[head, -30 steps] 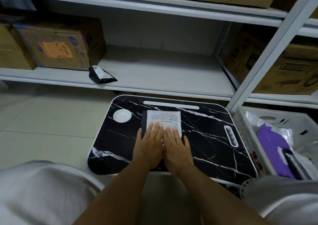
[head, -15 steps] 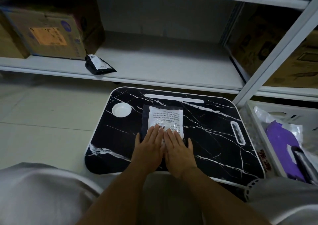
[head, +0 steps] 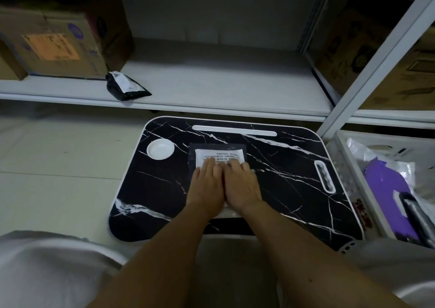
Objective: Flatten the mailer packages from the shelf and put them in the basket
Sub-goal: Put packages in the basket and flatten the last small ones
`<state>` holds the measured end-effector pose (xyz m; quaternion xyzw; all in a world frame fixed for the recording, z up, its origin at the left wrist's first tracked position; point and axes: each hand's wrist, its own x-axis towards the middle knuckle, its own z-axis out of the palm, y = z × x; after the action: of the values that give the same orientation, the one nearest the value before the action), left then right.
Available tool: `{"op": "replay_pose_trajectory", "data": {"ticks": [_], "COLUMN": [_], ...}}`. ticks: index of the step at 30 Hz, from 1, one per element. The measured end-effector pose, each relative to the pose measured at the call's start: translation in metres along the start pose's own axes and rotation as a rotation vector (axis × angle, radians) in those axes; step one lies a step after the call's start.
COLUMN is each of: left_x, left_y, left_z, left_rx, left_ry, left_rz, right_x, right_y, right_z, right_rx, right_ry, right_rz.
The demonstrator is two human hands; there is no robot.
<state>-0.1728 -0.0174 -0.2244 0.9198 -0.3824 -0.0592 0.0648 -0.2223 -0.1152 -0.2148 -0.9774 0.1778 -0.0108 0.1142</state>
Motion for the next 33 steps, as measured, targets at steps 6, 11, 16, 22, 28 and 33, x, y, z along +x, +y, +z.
{"op": "replay_pose_trajectory", "data": {"ticks": [6,11,16,22,28,33], "left_x": [0.001,0.003,0.008,0.036,0.036,0.031], "left_y": [-0.017,-0.016,-0.013,-0.015,-0.025,-0.024], "left_z": [0.004,0.004,-0.007,-0.008,-0.005,-0.003], "left_rx": [-0.023,-0.113,-0.022,-0.020,-0.123,-0.168], "left_ry": [-0.121,-0.125,-0.071,-0.076,-0.242,-0.207], "left_rz": [-0.034,-0.104,-0.131,-0.039,-0.075,-0.140], "right_x": [0.003,0.008,0.016,0.041,0.046,0.043], "right_y": [0.013,0.016,0.012,0.000,0.010,0.013], "right_z": [0.014,0.019,0.014,0.006,0.011,0.012], "right_rx": [0.063,0.109,0.092,0.088,0.139,0.117], "right_ry": [-0.178,-0.200,-0.156,-0.048,-0.195,-0.259], "right_rz": [0.011,0.033,0.055,0.003,-0.033,0.053]}}
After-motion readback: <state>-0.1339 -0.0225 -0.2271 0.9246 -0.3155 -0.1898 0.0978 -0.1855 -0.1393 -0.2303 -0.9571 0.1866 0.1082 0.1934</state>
